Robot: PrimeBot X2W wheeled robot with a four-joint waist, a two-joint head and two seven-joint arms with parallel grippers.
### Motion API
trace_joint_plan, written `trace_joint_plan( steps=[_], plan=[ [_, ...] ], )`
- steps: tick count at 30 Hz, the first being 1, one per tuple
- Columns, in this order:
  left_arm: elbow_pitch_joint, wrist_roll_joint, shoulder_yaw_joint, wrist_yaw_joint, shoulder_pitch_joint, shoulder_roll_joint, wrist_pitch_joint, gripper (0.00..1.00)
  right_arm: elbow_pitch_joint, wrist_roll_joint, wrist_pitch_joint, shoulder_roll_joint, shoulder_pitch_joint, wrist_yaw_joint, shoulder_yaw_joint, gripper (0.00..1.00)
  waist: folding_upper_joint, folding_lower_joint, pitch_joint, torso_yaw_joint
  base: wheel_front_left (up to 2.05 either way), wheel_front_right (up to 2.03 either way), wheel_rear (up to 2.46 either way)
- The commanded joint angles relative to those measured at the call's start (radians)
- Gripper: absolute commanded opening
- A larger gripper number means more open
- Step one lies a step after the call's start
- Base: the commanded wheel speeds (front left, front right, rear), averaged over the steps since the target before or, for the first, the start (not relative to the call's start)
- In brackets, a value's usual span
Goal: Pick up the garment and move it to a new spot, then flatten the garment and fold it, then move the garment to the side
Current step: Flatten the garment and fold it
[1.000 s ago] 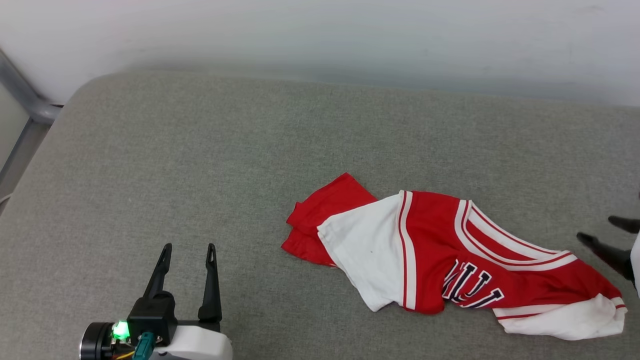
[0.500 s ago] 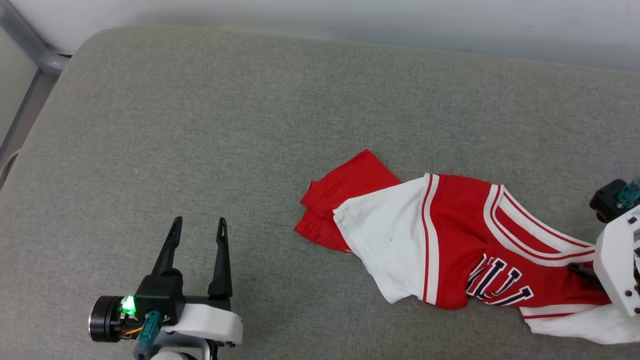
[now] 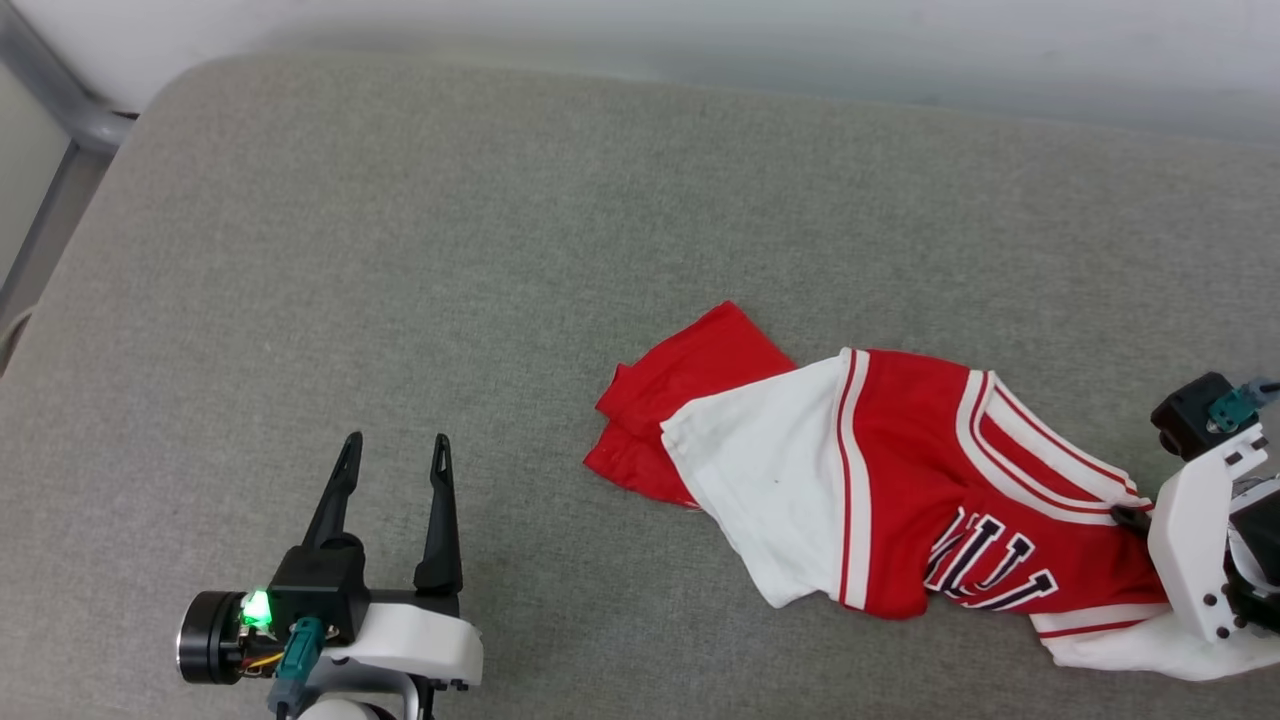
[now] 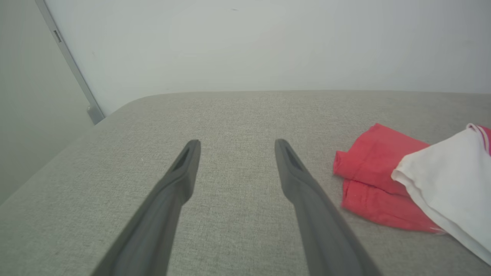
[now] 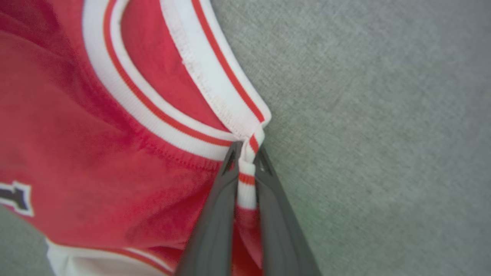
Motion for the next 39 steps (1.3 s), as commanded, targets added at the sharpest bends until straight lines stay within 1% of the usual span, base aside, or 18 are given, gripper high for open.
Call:
trace_joint_plan(
  steps=[1,5,8,14,17,20,24,27,29,32,35,39],
  plan=[
    [0.002,0.001,0.004,-0.003,0.009,0.0,-0.003,1.0,-0.004,0.013,-0.022,0.021,0.03,0.002,0.011,0.0,0.0,-0.0001,-0.025,-0.016,0.0,0.0,0.0],
    [0.002,0.005,0.014,-0.004,0.034,0.004,-0.003,1.0,-0.062,0.025,-0.128,-0.002,0.032,0.001,-0.039,0.0,0.0,-0.0001,-0.072,-0.041,0.0,0.0,0.0],
    [-0.005,0.009,0.021,-0.003,0.055,0.006,-0.003,1.0,-0.124,0.039,-0.189,-0.018,0.064,0.001,-0.083,0.0,0.0,-0.0001,-0.102,-0.059,0.0,0.0,0.0],
    [-0.011,0.011,0.031,0.0,0.085,0.007,-0.003,1.0,-0.261,0.033,-0.255,-0.059,0.162,0.001,-0.223,0.0,0.0,-0.0001,-0.131,-0.084,0.0,0.0,0.0],
    [-0.016,0.011,0.034,-0.001,0.091,0.008,-0.003,1.0,-0.323,0.019,-0.256,-0.069,0.23,0.001,-0.312,0.0,0.0,-0.0001,-0.137,-0.09,0.0,0.0,0.0],
    [-0.024,0.011,0.039,-0.002,0.105,0.009,-0.003,1.0,-0.385,-0.01,-0.24,-0.061,0.292,0.001,-0.406,0.0,0.0,-0.0001,-0.14,-0.094,0.0,0.0,0.0],
    [-0.026,0.013,0.039,-0.004,0.101,0.008,-0.003,1.0,-0.464,-0.041,-0.195,-0.023,0.359,0.001,-0.511,0.0,0.0,-0.0001,-0.138,-0.094,0.0,0.0,0.0],
    [-0.026,0.011,0.034,-0.006,0.09,0.008,-0.003,1.0,-0.507,-0.067,-0.158,0.008,0.366,0.001,-0.564,0.0,0.0,-0.0001,-0.131,-0.085,0.0,0.0,0.0],
    [-0.027,0.011,0.029,-0.007,0.084,0.007,-0.003,1.0,-0.52,-0.086,-0.138,0.029,0.35,0.001,-0.582,0.0,0.0,-0.0001,-0.124,-0.075,0.0,0.0,0.0],
    [-0.028,0.008,0.024,-0.005,0.078,0.006,-0.003,1.0,-0.52,-0.109,-0.104,0.058,0.298,0.001,-0.581,0.0,0.0,-0.0001,-0.107,-0.057,0.0,0.0,0.0],
    [-0.031,0.004,0.015,-0.005,0.058,0.004,-0.003,1.0,-0.479,-0.132,-0.07,0.077,0.214,0.001,-0.547,0.0,0.0,-0.0001,-0.08,-0.033,0.0,0.0,0.0],
    [-0.031,0.0,-0.002,-0.002,0.029,0.003,-0.003,1.0,-0.392,-0.153,-0.044,0.094,0.06,0.001,-0.47,0.0,0.0,-0.0001,-0.032,0.002,0.0,0.0,0.0]
  ],
)
